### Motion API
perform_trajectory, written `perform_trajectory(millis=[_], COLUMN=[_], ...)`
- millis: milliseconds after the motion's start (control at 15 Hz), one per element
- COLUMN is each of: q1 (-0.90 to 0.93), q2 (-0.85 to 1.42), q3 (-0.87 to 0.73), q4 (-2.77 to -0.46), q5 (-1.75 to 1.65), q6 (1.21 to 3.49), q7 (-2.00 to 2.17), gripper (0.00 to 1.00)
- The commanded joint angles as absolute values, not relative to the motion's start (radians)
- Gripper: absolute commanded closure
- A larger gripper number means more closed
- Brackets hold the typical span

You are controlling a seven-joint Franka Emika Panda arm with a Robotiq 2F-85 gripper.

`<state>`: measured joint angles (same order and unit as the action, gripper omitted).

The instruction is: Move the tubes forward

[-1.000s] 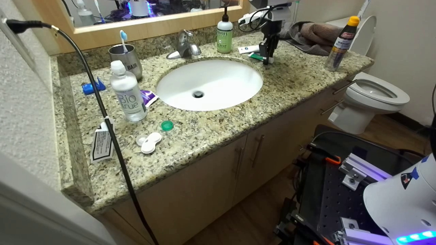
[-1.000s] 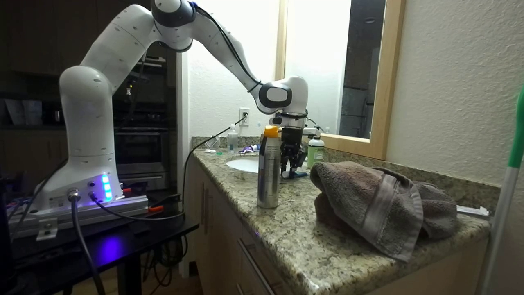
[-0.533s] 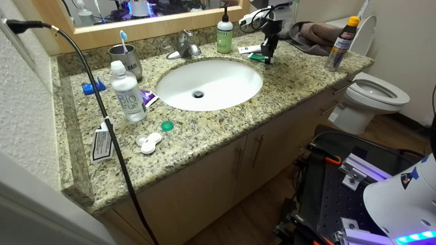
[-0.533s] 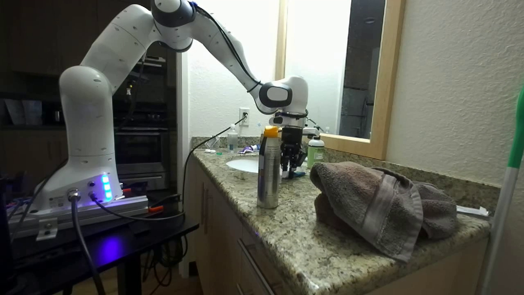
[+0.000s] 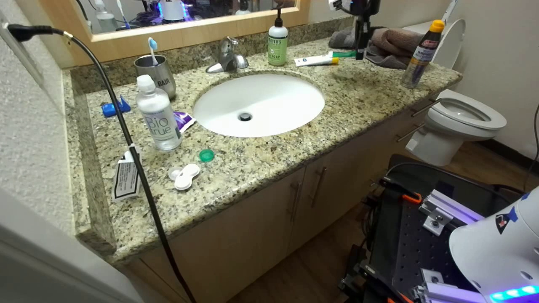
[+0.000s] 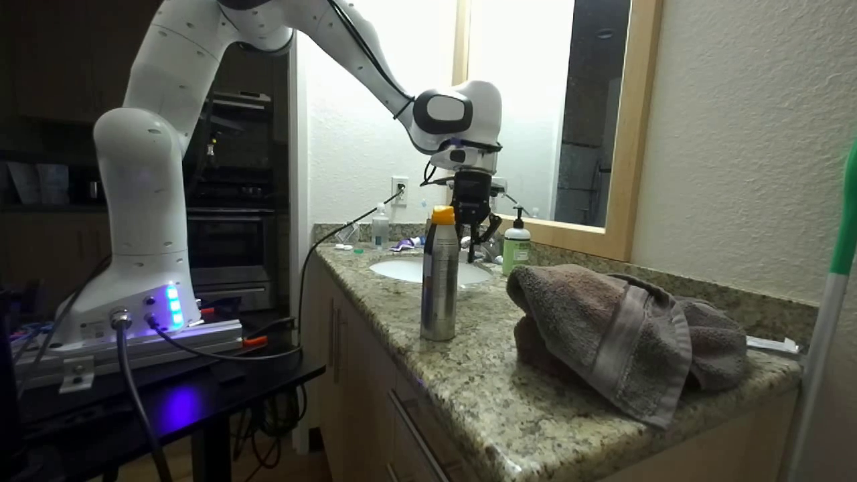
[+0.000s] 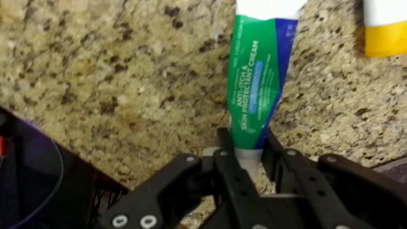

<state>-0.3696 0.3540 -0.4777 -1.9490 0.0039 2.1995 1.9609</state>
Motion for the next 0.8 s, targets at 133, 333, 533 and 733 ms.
perform_trajectory(millis=[133,333,533,733], q1=[-0.402,-0.388,-0.386,-0.393], q2=[0.221,0.192,0.171,0.213], q3=[-0.5,-0.506,-0.505,-0.499], q4=[-2.046,-2.095,-2.158,-2.114], q5=[-0.117,-0.23,-0.314,-0.291], q6=[2.043,2.055,2.086,2.062], q7=[1.698,1.678,1.667,1.696], gripper=[0.93,0.93,0.93,0.74])
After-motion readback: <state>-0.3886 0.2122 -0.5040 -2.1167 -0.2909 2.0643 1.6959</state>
